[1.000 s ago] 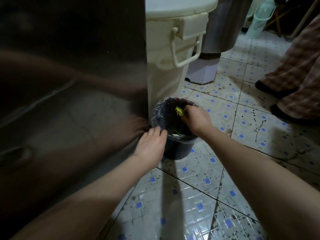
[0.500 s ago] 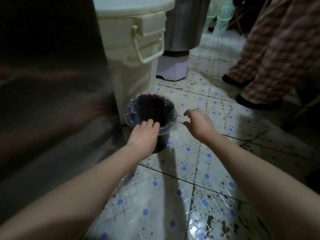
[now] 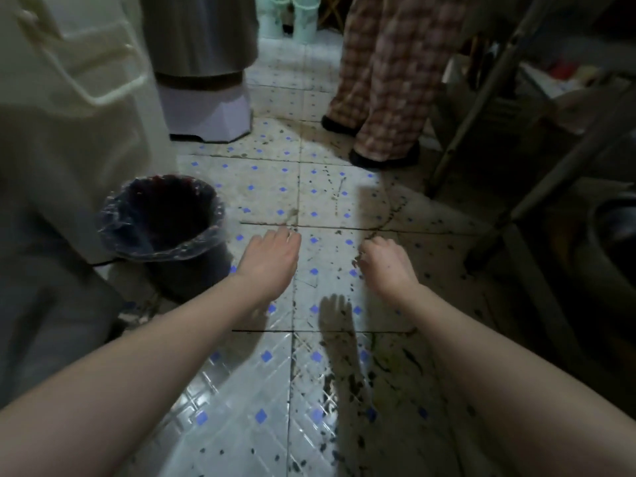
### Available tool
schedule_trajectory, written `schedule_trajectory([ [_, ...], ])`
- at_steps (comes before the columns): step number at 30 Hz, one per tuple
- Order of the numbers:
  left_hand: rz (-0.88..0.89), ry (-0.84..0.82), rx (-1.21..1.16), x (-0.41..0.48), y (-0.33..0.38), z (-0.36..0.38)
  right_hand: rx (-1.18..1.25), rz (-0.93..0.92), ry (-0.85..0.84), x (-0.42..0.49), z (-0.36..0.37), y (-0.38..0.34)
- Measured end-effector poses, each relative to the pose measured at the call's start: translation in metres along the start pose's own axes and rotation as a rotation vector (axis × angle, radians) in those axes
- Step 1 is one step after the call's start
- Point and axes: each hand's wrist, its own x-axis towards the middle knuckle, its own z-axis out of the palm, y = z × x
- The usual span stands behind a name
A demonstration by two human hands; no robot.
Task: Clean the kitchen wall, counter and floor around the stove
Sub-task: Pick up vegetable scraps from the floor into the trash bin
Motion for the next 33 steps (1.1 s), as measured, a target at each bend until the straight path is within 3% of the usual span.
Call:
schedule_trajectory([
  [6,0.094,-0.086,0.019,0.008,0.033,0.020,0.245,0.221,-0.064,-0.035,0.014,0.063],
  [10,0.125,-0.104,0.000,0.017,0.047,0.031,0.194,0.312,-0.114,-0.064,0.038,0.090],
  [19,0.250,-0.221,-0.003,0.024,0.091,0.078,0.260,0.333,-0.223,-0.107,0.083,0.113],
  [26,0.336,-0.221,-0.009,0.028,0.108,0.100,0.242,0.375,-0.342,-0.128,0.109,0.119],
  [33,0.398,-0.226,-0.051,0.021,0.117,0.124,0.259,0.324,-0.258,-0.107,0.116,0.125],
])
